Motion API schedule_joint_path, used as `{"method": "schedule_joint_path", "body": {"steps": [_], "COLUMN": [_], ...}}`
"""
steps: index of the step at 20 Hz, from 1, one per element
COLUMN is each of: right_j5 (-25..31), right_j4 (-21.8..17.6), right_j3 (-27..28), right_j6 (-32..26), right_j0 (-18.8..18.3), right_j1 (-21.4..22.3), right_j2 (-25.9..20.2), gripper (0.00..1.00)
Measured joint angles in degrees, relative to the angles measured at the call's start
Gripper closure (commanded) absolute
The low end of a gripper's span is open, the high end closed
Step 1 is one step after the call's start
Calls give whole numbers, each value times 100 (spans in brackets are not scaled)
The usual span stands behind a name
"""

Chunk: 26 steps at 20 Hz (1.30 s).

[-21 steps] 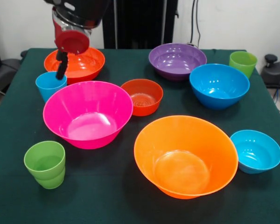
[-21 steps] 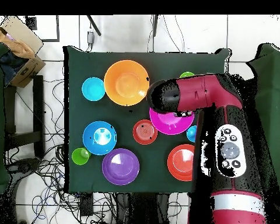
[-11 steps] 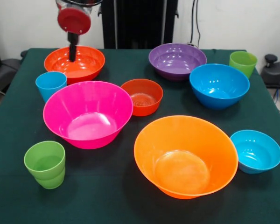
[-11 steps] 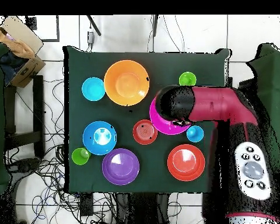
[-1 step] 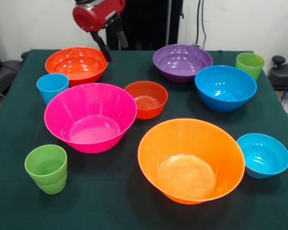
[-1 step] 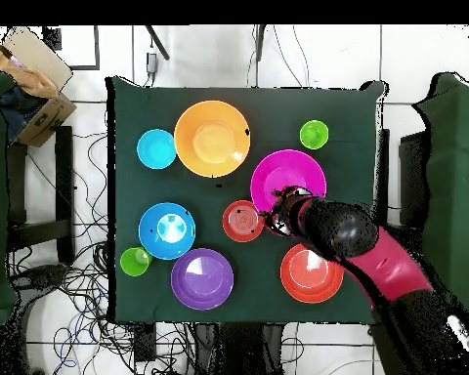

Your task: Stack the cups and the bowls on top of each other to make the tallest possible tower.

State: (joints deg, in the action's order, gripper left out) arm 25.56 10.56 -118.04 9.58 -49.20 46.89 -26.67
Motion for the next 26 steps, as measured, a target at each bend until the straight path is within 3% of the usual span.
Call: {"method": "schedule_joint_path", "body": {"steps": [4,7,11,15,17,20,23,26], "right_j5": [-1552,-2436,-3419,-3763,-3811,-3596,-2667,-1041], "right_j4": [50,-33,128,562,691,1088,1156,952], "right_j3": [-903,-1219,-1421,-1534,-1579,-1523,-1148,-765], "right_j6": [674,1238,2189,2954,3208,3699,3824,3943], "right_j0": [-504,-503,404,1575,1948,3136,4444,5525], "right_j1": [-99,-169,-34,281,407,598,495,507], "right_j2": [-914,-1161,-671,-126,5,774,1943,2818], "gripper": [0,0,0,0,0,0,0,0]}}
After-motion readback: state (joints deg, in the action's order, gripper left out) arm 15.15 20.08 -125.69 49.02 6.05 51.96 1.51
